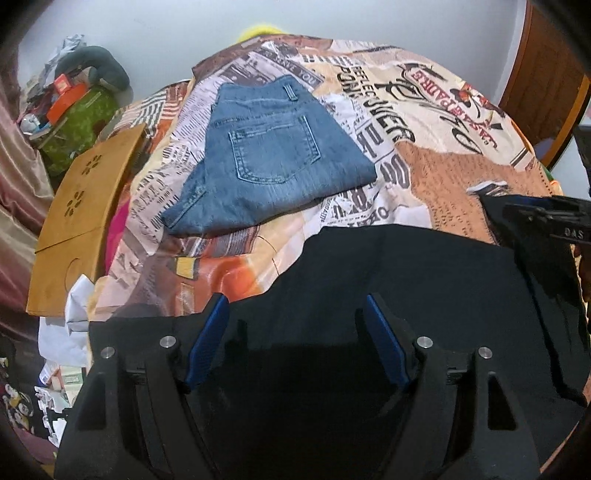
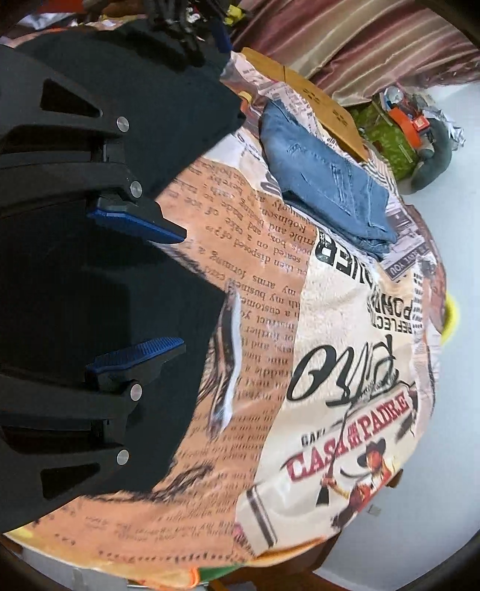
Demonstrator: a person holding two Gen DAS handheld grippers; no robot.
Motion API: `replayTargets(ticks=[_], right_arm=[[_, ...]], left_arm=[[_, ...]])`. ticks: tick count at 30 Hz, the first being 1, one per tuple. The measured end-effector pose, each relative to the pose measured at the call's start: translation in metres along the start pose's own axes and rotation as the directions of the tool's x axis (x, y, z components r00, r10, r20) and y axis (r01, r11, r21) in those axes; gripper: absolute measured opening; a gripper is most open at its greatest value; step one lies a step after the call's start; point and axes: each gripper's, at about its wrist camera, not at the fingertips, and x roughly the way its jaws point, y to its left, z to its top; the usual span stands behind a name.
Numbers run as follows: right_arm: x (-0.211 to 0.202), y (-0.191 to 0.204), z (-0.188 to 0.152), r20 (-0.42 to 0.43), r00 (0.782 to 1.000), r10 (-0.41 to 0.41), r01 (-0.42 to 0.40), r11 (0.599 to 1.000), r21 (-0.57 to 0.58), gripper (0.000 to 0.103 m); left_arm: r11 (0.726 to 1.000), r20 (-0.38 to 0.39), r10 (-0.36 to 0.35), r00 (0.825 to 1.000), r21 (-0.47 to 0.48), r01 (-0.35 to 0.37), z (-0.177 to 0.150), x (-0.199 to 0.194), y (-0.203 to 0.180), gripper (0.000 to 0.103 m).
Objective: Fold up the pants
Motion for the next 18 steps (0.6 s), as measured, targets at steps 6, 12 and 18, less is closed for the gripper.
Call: replayTargets(ticks=[6, 12, 18], right_arm=[[0.030, 0.004, 0.000, -0.098, 0.995, -0.007, 0.003, 0.999, -0.036, 0.044], [0.027, 0.003, -0.006, -0.080, 0.997, -0.021, 0.017, 0.998, -0.053, 0.009], [0.005, 0.001, 0.001, -0.012, 1.000, -0.019, 0.019, 0.999, -0.029, 0.005]], left_arm=[[1.000, -0.025, -0.008, 1.000, -0.003, 0.008, -0.005, 0.013, -0.004, 0.075], [1.000, -0.033, -0.004, 0.999, -0.010, 0.003, -0.007, 0.015, -0.008, 0.075], [1.000, -0.023, -0.005, 1.000, 0.010, 0.005, -0.011, -0.002, -0.014, 0.075]])
